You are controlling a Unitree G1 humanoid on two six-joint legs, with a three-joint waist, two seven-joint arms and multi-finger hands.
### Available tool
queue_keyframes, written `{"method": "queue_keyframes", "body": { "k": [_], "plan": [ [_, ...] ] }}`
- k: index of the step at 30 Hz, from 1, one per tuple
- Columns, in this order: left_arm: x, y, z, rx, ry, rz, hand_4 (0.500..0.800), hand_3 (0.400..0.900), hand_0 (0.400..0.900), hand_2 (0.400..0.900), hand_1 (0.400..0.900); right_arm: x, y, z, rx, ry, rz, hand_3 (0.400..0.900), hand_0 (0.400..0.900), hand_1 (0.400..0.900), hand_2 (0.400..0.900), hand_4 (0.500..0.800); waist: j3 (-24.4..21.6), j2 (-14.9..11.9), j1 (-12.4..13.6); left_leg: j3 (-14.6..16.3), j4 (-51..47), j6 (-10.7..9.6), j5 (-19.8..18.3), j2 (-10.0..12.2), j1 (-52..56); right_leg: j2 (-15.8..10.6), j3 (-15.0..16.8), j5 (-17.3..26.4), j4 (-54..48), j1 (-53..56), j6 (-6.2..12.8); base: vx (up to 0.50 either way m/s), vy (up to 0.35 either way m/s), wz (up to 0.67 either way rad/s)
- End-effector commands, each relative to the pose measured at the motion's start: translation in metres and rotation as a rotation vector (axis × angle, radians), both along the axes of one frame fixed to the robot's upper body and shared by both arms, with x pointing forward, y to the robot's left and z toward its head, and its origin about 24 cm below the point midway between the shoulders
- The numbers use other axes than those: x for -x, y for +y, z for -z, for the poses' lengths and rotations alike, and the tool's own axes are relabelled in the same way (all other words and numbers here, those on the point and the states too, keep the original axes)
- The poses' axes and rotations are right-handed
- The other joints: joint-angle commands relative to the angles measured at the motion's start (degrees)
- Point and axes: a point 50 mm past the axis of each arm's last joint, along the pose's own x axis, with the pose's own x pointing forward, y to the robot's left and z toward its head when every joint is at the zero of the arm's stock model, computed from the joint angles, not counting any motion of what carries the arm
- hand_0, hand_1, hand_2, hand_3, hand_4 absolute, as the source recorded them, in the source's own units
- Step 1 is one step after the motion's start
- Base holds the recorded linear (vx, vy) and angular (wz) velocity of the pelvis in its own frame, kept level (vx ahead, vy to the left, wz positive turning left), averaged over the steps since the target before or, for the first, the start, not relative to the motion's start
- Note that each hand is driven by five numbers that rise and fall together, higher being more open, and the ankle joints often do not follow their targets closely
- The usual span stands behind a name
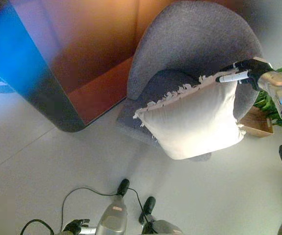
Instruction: Pick up the pillow and put it on the sofa.
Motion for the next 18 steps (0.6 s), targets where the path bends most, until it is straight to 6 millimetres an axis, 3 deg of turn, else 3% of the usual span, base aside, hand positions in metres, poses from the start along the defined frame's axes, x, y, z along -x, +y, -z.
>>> {"method": "queue_keyframes", "body": {
  "k": [1, 18],
  "plan": [
    [0.006, 0.013, -0.003, -0.022, 0.016, -0.012, 0.800, 0.900, 0.900, 0.900, 0.900, 0.009, -0.002, -0.073, 0.095, -0.203, 0.022, 0.900, 0.900, 0.900, 0.900, 0.800, -0.7, -0.4, -0.4, 1.3, -1.0, -0.2, -6.1, -0.6, 3.1, -0.3, 2.1, 1.2, -0.1, 0.4, 2.77, -0.06, 0.050, -0.08],
    [0.008, 0.013, -0.004, 0.020, 0.004, -0.012, 0.800, 0.900, 0.900, 0.900, 0.900, 0.023, -0.028, -0.075, 0.108, -0.202, 0.103, 0.900, 0.900, 0.900, 0.900, 0.800, -1.6, 0.4, -1.6, 2.3, -1.0, -0.2, -6.5, -0.7, 3.8, -1.1, 3.1, 1.7, -0.1, 0.2, 3.29, -0.03, 0.044, -0.03]
  ]
}}
